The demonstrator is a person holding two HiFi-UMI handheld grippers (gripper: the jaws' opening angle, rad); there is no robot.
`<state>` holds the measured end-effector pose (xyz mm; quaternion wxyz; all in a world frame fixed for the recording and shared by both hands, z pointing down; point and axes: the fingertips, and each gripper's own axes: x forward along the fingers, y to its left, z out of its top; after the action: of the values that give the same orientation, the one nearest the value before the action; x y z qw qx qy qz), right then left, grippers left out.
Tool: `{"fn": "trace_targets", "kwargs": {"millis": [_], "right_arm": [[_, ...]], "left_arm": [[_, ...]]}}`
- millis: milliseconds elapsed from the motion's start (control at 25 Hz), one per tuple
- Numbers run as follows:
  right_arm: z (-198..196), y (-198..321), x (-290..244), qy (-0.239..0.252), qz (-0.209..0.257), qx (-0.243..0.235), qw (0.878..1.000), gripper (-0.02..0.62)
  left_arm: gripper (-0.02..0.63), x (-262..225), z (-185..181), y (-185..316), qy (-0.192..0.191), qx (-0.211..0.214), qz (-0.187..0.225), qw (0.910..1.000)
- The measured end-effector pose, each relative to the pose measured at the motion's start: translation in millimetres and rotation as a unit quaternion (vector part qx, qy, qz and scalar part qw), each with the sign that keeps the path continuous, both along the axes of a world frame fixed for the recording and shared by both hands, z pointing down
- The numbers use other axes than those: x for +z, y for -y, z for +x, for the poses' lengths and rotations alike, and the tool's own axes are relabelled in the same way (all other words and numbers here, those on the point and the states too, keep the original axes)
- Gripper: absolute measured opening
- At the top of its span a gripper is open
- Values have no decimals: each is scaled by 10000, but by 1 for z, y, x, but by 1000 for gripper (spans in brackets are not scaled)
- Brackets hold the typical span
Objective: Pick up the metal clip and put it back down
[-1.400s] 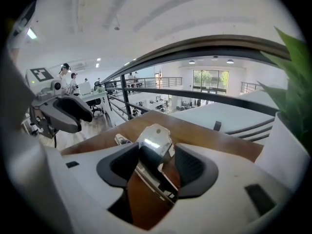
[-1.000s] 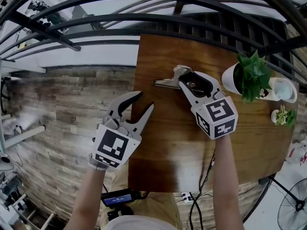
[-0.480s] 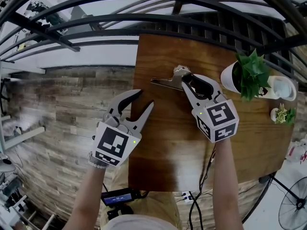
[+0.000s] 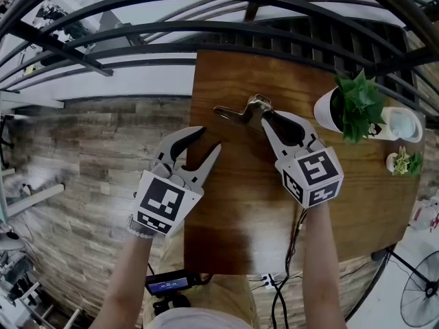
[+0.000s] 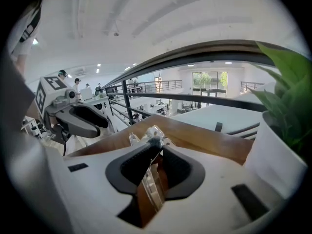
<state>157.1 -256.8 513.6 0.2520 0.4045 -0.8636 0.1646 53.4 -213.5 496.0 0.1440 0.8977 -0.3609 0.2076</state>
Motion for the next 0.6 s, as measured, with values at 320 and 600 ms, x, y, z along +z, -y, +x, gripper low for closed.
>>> {"fn": "trace_targets", "kwargs": {"millis": [320, 600], "right_arm": [[4, -5, -1, 181, 29, 20, 9998, 66], [6, -8, -10, 344, 81, 60, 9994, 57]], "left_arm": [[146, 8, 5, 5, -122, -77, -159, 9998], [146, 13, 8, 5, -136, -68, -309, 9994]]}}
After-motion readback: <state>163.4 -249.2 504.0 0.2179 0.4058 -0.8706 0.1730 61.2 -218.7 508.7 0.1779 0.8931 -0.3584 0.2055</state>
